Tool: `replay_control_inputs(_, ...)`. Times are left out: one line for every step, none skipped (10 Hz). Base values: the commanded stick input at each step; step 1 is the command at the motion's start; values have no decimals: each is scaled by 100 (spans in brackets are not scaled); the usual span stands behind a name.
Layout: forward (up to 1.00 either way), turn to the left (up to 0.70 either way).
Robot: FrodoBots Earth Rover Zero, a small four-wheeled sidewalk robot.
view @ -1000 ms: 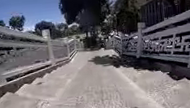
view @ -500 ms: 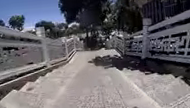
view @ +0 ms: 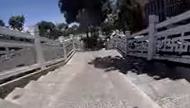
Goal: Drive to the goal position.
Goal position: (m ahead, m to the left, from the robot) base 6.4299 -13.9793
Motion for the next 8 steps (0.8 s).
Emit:
replay_control_inputs(70,0)
replay_control_inputs(70,0)
replay_control_inputs(70,0)
replay_control_inputs(70,0)
replay_control_inputs(70,0)
replay_control_inputs(70,0)
replay_control_inputs(70,0)
replay_control_inputs(70,0)
